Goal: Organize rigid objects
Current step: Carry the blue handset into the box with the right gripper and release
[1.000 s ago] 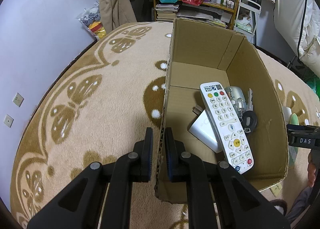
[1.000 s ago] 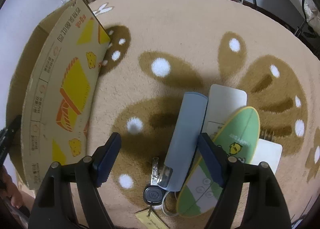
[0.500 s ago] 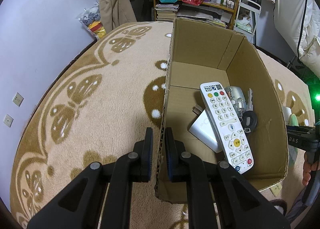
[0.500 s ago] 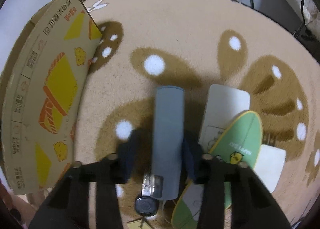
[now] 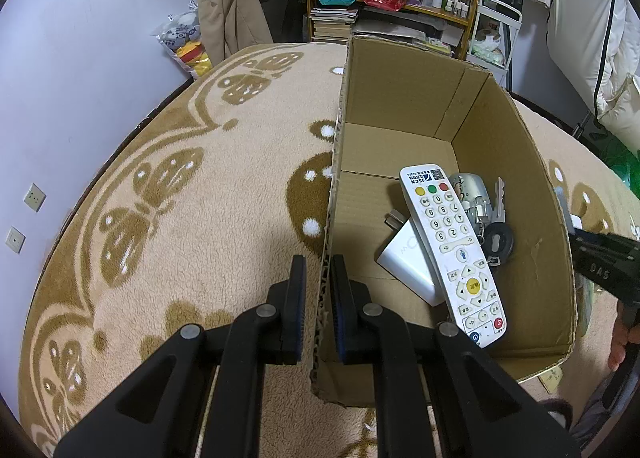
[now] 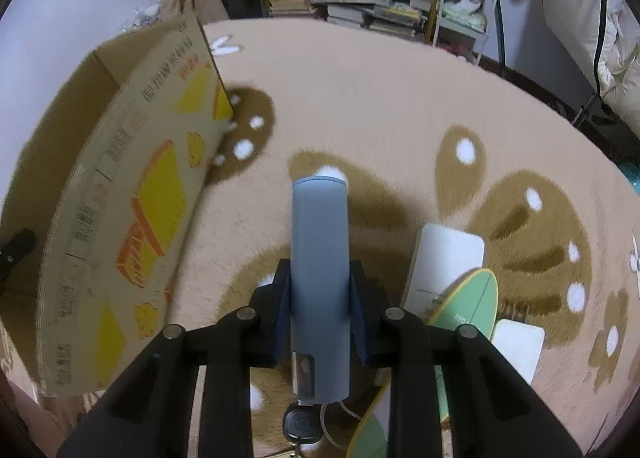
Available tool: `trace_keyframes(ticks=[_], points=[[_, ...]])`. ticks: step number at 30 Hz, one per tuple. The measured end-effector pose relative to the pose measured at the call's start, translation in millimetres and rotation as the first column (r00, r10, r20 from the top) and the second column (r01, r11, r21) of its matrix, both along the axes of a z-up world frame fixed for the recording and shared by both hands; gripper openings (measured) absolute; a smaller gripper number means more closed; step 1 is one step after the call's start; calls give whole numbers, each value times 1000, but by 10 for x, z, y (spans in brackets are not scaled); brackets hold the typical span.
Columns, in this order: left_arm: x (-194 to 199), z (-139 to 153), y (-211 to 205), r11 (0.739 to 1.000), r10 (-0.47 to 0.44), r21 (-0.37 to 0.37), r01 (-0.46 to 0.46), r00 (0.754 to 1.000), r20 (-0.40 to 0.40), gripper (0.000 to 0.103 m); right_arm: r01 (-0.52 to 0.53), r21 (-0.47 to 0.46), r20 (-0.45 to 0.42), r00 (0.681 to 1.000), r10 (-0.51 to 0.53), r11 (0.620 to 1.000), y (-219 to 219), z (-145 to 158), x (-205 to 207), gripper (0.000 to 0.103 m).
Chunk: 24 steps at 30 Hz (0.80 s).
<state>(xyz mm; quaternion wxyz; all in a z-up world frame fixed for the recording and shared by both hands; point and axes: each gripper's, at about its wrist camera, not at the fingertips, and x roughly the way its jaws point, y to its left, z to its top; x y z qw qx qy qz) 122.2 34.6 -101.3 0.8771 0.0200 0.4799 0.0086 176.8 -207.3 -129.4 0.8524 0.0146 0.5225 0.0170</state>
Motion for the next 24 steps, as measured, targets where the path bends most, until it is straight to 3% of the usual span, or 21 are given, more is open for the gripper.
trace_keyframes(ticks=[8,24], points=[[-5,-11,11,1000,2,-6,-2,1000,-3,12,-72,-8,104,992,73,997,245,472,-24,29],[8,-6,19,1000,2,-7,-2,1000,-3,11,-187,-3,292,939,180,982,843,1407,30,29]])
